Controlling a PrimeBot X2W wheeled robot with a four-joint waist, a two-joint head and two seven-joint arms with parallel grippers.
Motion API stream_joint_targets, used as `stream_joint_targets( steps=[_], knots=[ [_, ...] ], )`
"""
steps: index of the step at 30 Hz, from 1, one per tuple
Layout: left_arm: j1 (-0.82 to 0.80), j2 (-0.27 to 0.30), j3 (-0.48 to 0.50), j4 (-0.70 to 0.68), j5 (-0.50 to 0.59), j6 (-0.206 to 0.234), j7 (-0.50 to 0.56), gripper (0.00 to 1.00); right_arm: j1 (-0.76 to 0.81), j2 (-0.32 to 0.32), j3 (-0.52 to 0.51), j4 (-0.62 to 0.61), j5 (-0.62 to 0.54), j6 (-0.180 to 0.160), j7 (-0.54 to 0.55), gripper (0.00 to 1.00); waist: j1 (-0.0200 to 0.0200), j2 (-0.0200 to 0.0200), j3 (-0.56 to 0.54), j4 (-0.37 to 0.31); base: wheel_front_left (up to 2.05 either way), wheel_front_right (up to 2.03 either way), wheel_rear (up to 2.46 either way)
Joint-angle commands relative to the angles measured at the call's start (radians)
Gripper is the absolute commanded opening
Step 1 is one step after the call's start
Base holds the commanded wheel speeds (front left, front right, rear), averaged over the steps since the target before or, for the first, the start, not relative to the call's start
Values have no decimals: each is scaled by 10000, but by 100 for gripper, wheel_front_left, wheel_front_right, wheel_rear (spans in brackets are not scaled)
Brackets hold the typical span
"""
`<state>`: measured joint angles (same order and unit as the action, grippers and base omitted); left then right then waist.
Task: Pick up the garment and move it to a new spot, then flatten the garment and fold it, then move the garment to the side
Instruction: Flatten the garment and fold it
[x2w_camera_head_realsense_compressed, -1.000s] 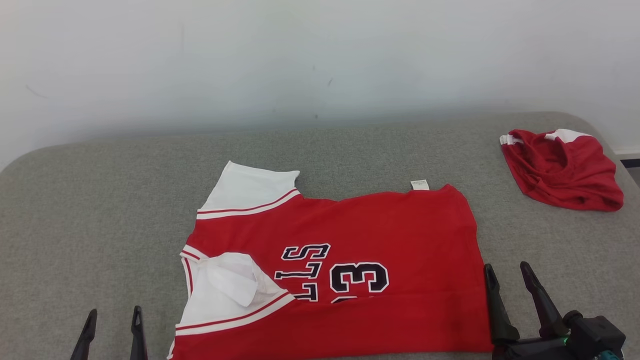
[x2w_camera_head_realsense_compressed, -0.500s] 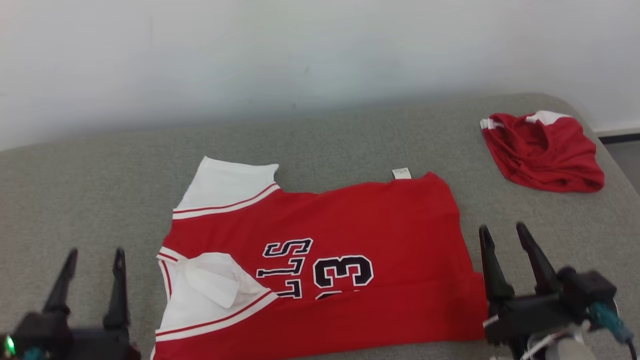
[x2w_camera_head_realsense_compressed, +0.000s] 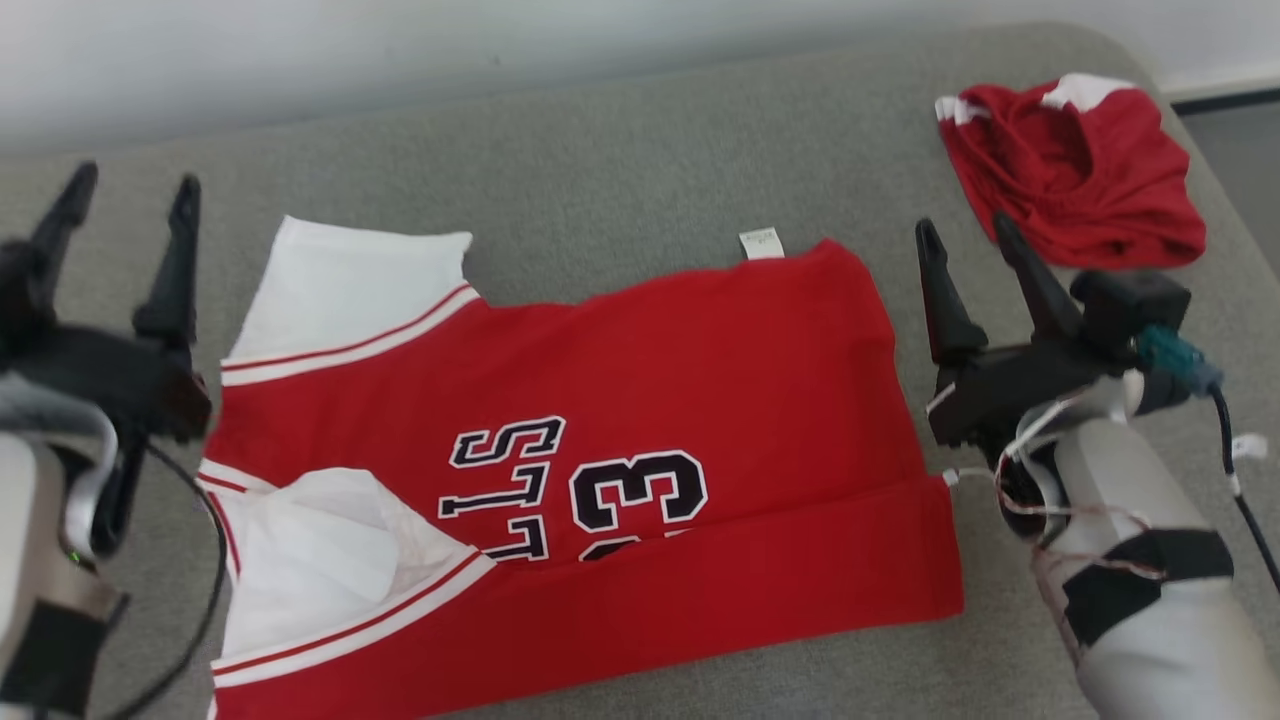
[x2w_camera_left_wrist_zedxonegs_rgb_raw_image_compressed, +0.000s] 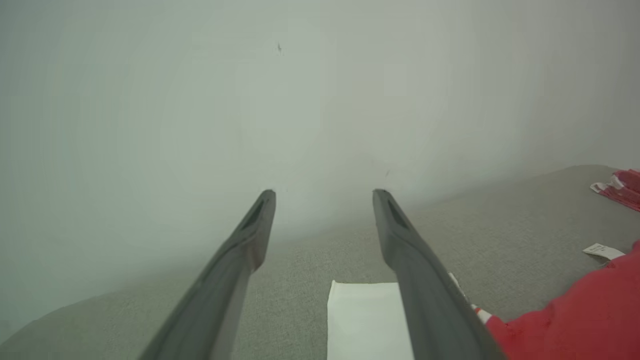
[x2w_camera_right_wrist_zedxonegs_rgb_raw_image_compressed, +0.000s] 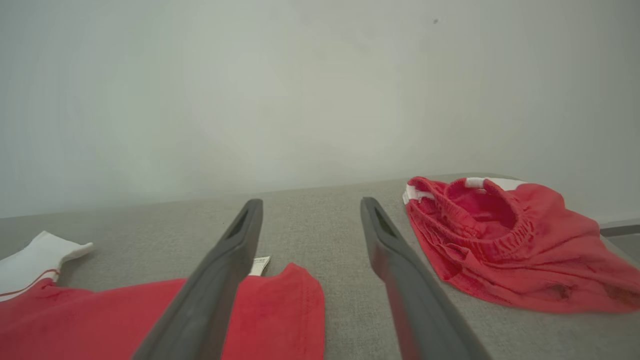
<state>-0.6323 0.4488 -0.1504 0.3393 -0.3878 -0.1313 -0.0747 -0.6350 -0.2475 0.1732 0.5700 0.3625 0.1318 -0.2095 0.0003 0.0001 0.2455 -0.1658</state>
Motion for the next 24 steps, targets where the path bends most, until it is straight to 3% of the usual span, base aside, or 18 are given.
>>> stream_joint_targets(
  steps=[1, 13, 24],
  knots=[
    [-398, 119, -62, 226, -322, 20, 138, 100, -310, -19, 74, 204, 73, -21, 29, 100, -3, -1, 1006, -474, 0, 0, 0],
    [-3195, 1145, -2336, 2931, -1414, 22, 1467, 100, -2593, 95, 1482, 1913, 955, -21, -231, 100, -3, -1, 2418, -880, 0, 0, 0],
    [-4126, 1063, -3587, 4613, -2217, 21, 1745, 100, -3148, -17, 2553, 2392, 1579, -21, -512, 100, -3, -1, 2718, -1037, 0, 0, 0]
  ],
)
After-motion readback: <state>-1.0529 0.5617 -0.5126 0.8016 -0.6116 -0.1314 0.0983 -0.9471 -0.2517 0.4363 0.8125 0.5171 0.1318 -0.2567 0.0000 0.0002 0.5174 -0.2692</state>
